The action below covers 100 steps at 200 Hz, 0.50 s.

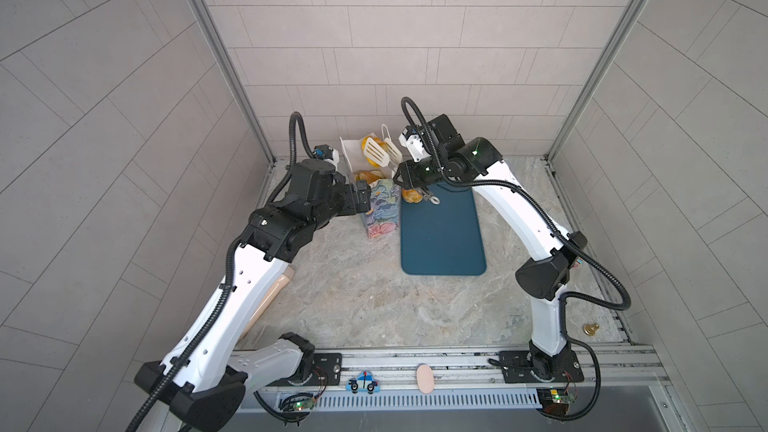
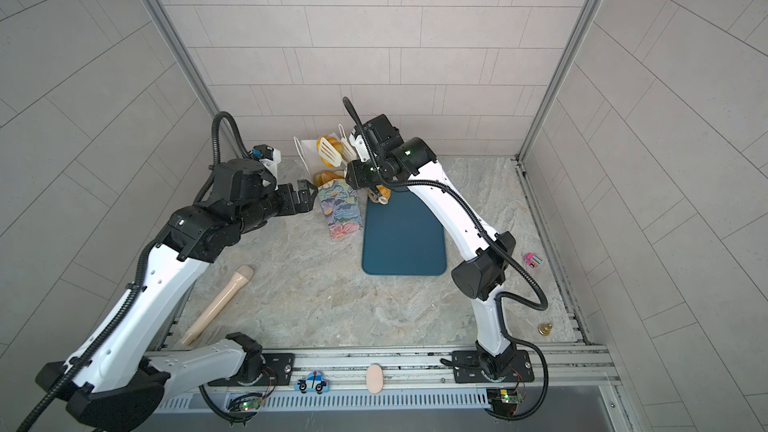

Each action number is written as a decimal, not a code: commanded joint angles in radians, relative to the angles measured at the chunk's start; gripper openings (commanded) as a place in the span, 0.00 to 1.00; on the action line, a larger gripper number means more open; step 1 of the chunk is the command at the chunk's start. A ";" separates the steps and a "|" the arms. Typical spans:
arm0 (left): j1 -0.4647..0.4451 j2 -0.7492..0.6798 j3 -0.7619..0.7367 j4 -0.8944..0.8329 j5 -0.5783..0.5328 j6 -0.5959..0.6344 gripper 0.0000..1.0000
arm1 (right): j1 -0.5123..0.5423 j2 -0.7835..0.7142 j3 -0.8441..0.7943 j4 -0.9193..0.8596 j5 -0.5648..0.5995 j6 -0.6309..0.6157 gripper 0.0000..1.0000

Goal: Place the fake bread into the paper bag
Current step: 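Carry the striped yellow bun in the tongs over the paper bag, then lower the striped yellow bun into the bag and open the tongs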

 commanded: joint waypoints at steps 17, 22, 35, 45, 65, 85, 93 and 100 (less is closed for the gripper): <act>0.006 0.009 -0.004 -0.009 0.012 -0.011 1.00 | 0.002 -0.001 0.038 -0.012 0.032 -0.024 0.53; 0.005 0.009 -0.003 -0.008 0.014 -0.011 1.00 | 0.002 -0.003 0.040 -0.011 0.030 -0.024 0.53; 0.005 0.013 -0.003 -0.006 0.019 -0.014 1.00 | 0.003 -0.004 0.042 -0.006 0.030 -0.026 0.55; 0.006 0.015 -0.003 -0.005 0.020 -0.017 1.00 | 0.003 -0.006 0.044 -0.006 0.029 -0.027 0.55; 0.005 0.014 -0.001 -0.001 0.020 -0.020 1.00 | 0.004 -0.006 0.046 -0.006 0.030 -0.030 0.57; 0.005 0.012 0.000 -0.004 0.023 -0.020 1.00 | 0.003 -0.009 0.053 -0.007 0.030 -0.031 0.58; 0.005 0.010 0.000 -0.007 0.020 -0.021 1.00 | 0.003 -0.012 0.055 -0.008 0.030 -0.030 0.57; 0.004 0.009 0.001 -0.009 0.019 -0.021 1.00 | 0.003 -0.016 0.061 -0.007 0.030 -0.030 0.58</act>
